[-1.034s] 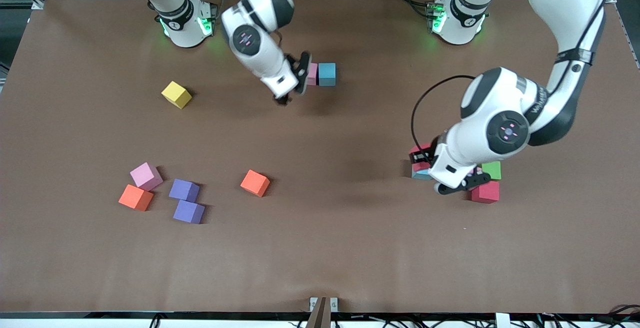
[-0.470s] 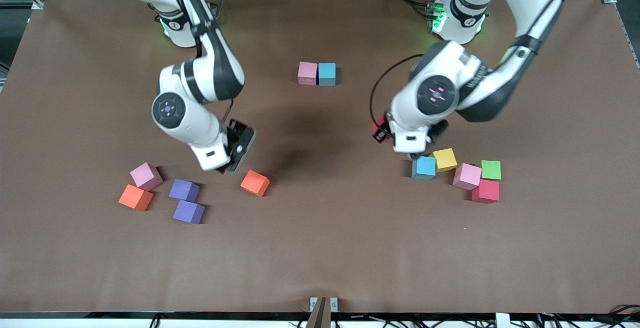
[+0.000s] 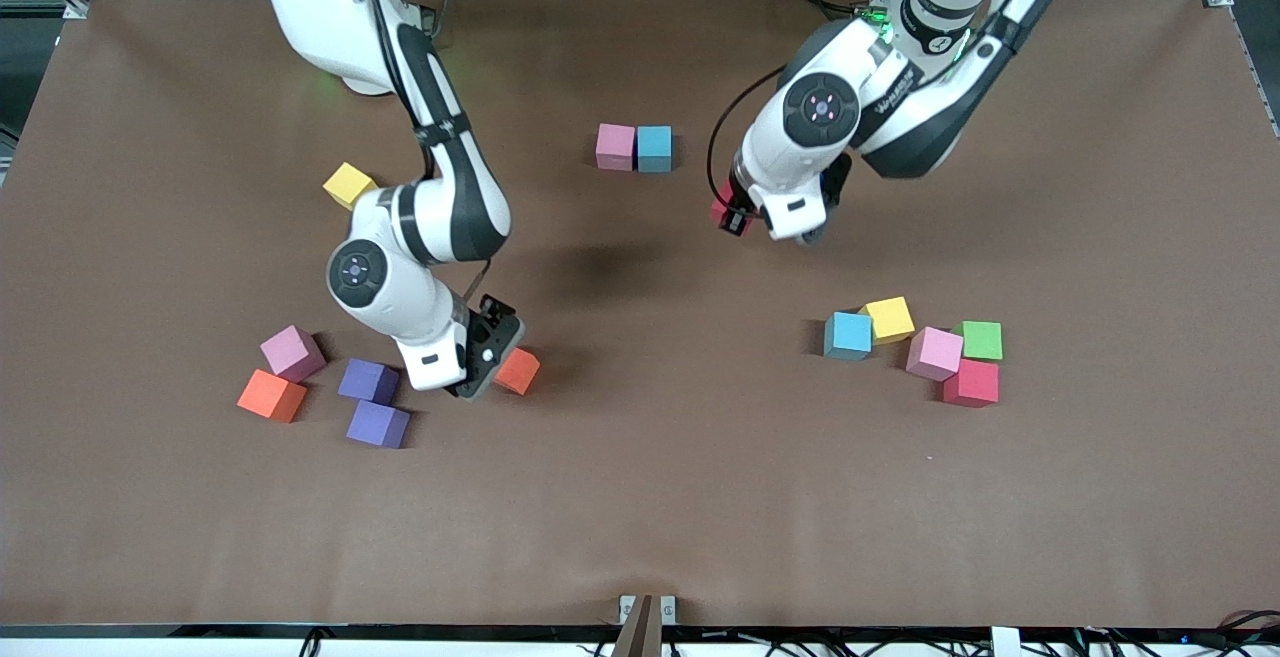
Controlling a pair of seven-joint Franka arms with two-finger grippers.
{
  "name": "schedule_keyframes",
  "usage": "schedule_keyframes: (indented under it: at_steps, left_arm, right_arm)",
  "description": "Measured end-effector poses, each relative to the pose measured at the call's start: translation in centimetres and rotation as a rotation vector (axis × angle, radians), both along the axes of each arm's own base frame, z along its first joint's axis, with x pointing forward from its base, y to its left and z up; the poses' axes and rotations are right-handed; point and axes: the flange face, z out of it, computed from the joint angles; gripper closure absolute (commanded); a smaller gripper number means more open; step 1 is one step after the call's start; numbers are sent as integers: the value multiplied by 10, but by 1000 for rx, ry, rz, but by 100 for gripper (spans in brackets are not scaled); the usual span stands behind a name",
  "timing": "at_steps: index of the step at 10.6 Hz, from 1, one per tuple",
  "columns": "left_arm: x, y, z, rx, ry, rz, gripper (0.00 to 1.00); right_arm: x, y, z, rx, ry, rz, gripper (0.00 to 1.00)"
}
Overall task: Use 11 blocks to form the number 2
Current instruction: 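Grasp the orange cube with the right gripper while the left gripper carries red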
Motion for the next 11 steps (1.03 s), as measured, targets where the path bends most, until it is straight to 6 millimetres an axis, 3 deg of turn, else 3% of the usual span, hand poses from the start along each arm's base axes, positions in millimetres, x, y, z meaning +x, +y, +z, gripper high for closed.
schedule_keyframes:
  at_steps: [5, 6, 11]
  left_arm:
    - [-104, -12, -56, 86, -34, 214, 83]
    - [-114, -13, -60, 105, -33, 265, 83]
    - [-119, -7, -72, 55, -81, 484, 82]
  right_arm:
    - [0, 12, -27, -19, -27, 2, 0]
    - [0, 13, -27, -17, -27, -1, 0]
    - [4, 19, -16, -1, -13, -1, 0]
